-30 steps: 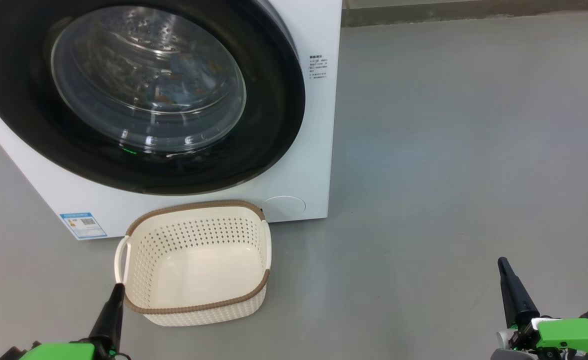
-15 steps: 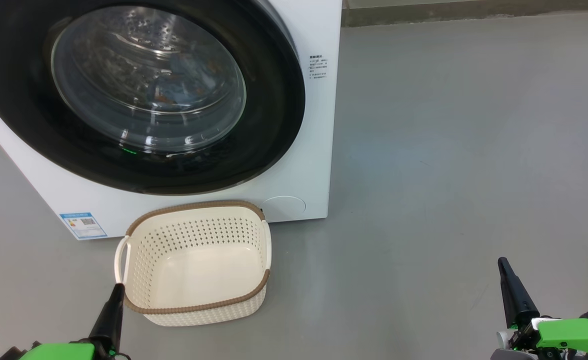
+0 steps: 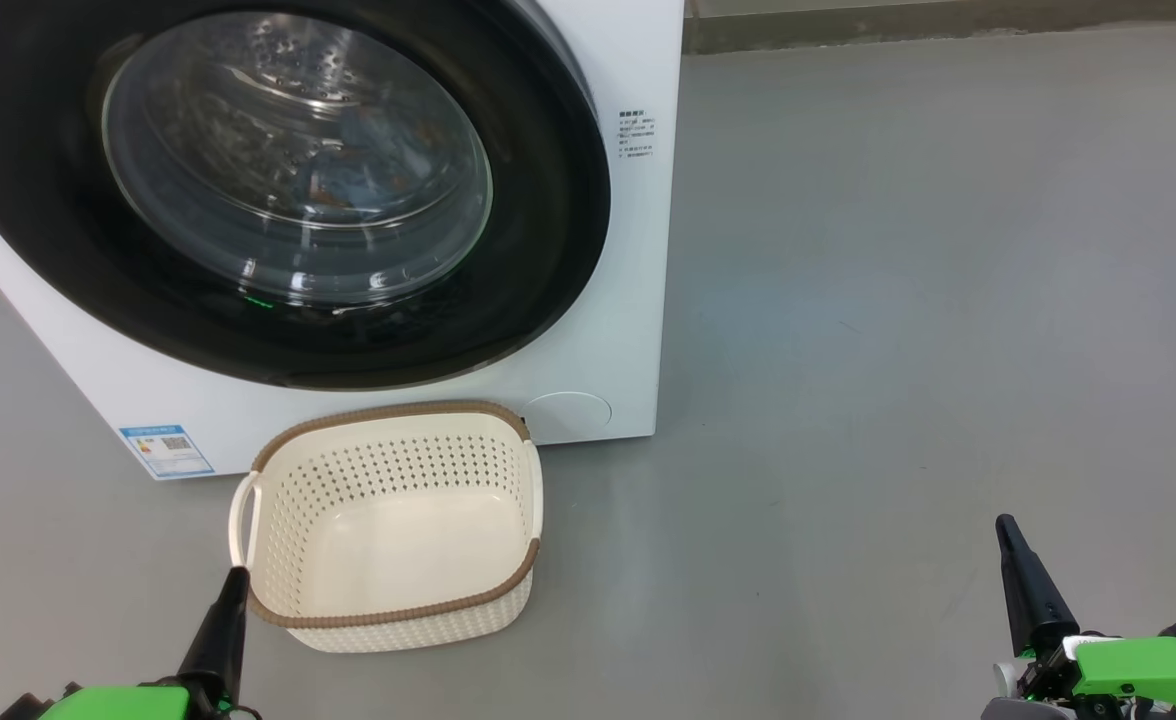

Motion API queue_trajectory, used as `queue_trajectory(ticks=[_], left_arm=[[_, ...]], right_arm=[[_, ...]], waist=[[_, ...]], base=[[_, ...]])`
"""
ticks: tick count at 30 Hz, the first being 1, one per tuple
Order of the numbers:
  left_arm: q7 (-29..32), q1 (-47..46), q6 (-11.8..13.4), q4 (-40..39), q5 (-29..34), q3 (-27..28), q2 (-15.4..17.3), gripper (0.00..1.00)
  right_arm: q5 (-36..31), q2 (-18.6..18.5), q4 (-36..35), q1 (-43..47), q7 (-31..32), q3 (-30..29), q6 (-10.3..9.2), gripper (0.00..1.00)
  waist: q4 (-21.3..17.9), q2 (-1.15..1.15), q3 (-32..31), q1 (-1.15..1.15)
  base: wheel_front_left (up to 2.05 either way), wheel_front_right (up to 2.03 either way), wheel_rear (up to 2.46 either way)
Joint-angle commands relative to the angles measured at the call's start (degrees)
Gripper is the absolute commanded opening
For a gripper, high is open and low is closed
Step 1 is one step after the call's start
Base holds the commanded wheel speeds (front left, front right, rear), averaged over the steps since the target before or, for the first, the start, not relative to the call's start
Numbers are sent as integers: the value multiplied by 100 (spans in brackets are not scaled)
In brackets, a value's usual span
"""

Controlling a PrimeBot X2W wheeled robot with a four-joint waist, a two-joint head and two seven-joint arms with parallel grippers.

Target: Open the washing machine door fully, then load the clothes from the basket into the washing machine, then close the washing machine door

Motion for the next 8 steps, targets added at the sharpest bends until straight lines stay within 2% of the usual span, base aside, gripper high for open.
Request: queue_trajectory(ticks=[1,8], left_arm=[[33,-239,-15,-107,-2,201,74,0],[34,-239,-15,-107,-1,202,73,0]], right_arm=[[-25,-30,-140,-231,44,132,-5,0],[-26,-29,-140,-231,45,132,-5,0]], waist=[[0,0,0,0],[0,0,0,0]], base=[[0,0,0],[0,0,0]])
